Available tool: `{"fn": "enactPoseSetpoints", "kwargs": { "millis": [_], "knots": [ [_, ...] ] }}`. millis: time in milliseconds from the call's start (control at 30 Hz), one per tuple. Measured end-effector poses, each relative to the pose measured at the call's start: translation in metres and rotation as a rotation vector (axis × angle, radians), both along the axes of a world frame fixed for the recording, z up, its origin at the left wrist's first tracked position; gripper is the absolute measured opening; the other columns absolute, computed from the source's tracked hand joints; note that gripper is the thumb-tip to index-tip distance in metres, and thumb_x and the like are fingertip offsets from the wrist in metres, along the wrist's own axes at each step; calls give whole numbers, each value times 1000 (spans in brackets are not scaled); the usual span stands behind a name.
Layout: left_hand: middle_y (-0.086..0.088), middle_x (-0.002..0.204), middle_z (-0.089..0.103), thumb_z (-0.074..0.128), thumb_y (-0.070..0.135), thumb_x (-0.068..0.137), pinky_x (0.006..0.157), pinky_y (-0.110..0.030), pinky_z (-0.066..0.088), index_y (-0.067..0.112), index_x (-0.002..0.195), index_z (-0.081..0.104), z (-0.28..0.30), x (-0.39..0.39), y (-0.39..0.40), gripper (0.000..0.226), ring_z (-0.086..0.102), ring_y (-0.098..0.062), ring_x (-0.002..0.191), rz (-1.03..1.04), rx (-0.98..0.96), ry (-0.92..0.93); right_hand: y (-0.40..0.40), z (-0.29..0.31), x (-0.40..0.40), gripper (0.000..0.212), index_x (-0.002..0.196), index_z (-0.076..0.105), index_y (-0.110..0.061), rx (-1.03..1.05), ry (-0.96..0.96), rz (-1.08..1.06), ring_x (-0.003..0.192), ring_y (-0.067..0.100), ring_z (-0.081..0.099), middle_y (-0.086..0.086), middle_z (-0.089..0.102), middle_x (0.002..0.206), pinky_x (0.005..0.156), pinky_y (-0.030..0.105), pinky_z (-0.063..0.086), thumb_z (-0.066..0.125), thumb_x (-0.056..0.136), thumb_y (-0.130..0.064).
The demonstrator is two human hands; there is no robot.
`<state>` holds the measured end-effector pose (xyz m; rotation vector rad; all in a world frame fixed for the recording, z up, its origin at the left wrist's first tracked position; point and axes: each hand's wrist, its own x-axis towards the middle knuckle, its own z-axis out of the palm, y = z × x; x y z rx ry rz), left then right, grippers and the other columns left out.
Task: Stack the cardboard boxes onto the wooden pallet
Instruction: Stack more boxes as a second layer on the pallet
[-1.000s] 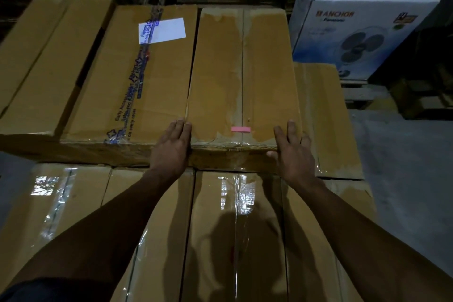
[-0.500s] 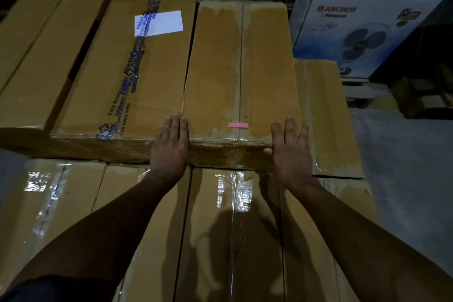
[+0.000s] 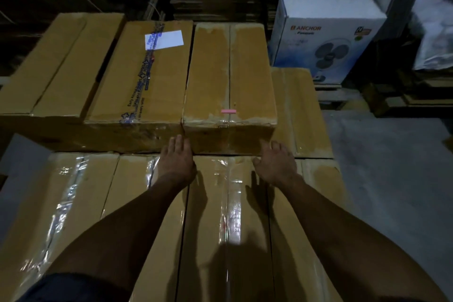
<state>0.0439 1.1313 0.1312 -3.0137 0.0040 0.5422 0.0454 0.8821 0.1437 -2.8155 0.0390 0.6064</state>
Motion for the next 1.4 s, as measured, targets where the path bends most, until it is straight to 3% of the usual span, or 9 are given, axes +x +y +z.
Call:
{"fn": "enactPoseSetpoints", "kwargs": {
  "millis": [300,600,1033,1400],
  "knots": [
    [-8,151,39,43,40,97,115,-44,28,12,148,30,42,-230,19,59,34,-28,139,-52,-55,-33,-1,28,-267,54,148,40,-15,60,104,-276,134,34,42,13,44,149,107,41,38,39,104,-46],
    [-8,148,46,40,40,99,112,-42,27,13,150,32,93,-414,-9,58,39,-26,136,-127,-198,-10,12,82,-483,61,153,36,-15,204,79,-533,137,34,40,13,41,153,108,43,38,41,104,-49],
    [-10,149,46,40,40,101,111,-37,32,12,151,31,107,-475,-123,58,41,-27,135,-343,-345,-35,-82,114,-571,68,154,36,-17,166,-46,-702,139,36,38,10,42,155,109,47,40,49,99,-55],
    [-11,150,45,42,41,101,112,-38,31,11,151,33,84,-454,-365,58,39,-29,139,-431,-353,12,-318,84,-582,70,153,37,-17,157,-32,-793,140,33,38,11,42,154,111,43,35,50,98,-57]
  ]
}}
